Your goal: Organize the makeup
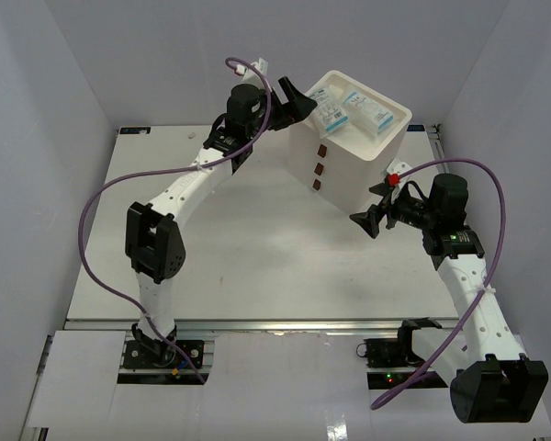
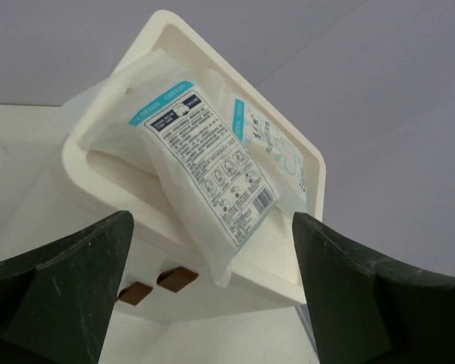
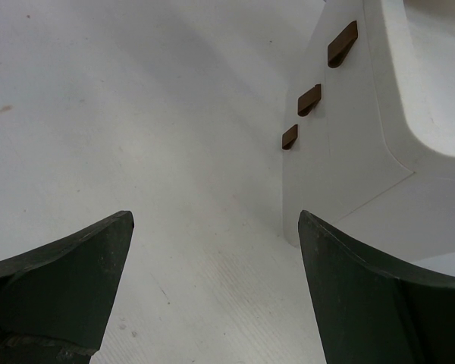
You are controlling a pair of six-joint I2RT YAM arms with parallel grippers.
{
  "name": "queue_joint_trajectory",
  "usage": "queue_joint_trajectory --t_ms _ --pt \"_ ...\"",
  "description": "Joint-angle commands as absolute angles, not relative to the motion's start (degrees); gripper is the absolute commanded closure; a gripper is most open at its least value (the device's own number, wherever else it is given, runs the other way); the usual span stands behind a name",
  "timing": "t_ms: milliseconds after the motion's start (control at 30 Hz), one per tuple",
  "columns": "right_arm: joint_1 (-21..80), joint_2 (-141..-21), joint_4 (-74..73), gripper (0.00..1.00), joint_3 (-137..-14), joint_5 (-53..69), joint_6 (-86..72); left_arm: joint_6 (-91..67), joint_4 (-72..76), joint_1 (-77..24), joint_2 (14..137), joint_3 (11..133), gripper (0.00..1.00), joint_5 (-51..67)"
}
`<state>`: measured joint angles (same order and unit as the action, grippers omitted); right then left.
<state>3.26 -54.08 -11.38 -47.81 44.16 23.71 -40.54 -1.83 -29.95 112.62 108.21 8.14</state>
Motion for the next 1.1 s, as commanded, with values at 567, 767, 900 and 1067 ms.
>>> queue_joint_trajectory --t_ms 567,767,900,1067 --pt "-3.0 -52.9 -11.5 0.1 -46.8 36.7 13.6 -8.3 -7.1 -24.4 51.2 45.6 0.02 20.8" --pt "-3.4 -50.6 -11.1 0.1 -42.6 26.3 13.3 -6.5 -8.4 -24.4 41.1 37.3 0.02 16.2" --pt "-4.2 -50.4 -9.6 0.1 -40.5 22.2 11.6 -6.9 -8.4 -24.4 38.3 36.3 0.02 16.3" --pt "-5.7 -51.2 -8.3 0.1 -39.8 20.9 9.9 -6.8 -8.9 -24.4 38.7 36.7 0.02 17.5"
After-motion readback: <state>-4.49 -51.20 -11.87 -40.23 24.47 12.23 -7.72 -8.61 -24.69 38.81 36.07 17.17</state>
